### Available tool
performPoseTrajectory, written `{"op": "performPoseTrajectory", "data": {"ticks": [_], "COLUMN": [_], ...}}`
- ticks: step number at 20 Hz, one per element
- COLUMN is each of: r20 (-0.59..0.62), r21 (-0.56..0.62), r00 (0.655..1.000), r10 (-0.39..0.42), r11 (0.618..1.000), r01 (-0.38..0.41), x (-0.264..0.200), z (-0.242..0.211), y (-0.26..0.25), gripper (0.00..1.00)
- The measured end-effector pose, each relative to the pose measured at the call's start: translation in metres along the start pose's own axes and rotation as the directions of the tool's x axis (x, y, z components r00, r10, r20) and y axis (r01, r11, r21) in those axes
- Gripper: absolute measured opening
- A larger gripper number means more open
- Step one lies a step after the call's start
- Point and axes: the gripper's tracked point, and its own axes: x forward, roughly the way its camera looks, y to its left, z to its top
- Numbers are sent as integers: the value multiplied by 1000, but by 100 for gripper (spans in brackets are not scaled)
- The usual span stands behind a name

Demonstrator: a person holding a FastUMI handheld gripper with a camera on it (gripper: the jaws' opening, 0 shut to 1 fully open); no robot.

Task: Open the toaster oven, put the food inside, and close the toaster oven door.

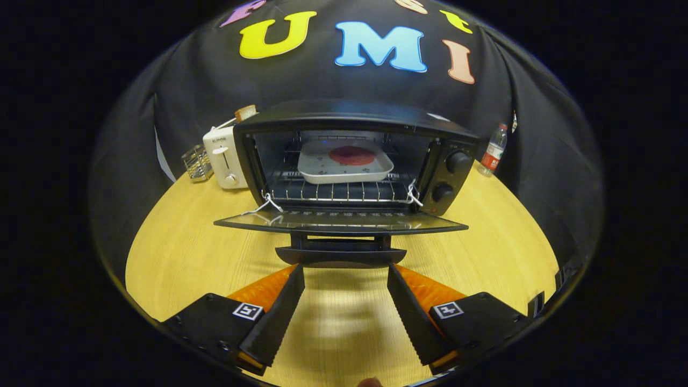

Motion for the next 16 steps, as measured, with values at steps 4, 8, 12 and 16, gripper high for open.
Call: {"op": "performPoseTrajectory", "data": {"ticks": [4, 8, 12, 16], "r20": [71, 135, 215, 313], "r21": [-3, -46, -41, -65], "r00": [997, 991, 976, 948], "r10": [8, 20, 44, 61], "r11": [1000, 999, 999, 997], "r01": [-8, -14, -36, -43], "x": [-5, -6, -17, -45], "z": [24, 45, 74, 95], "y": [1, 4, 8, 3], "gripper": [99, 99, 99, 98]}}
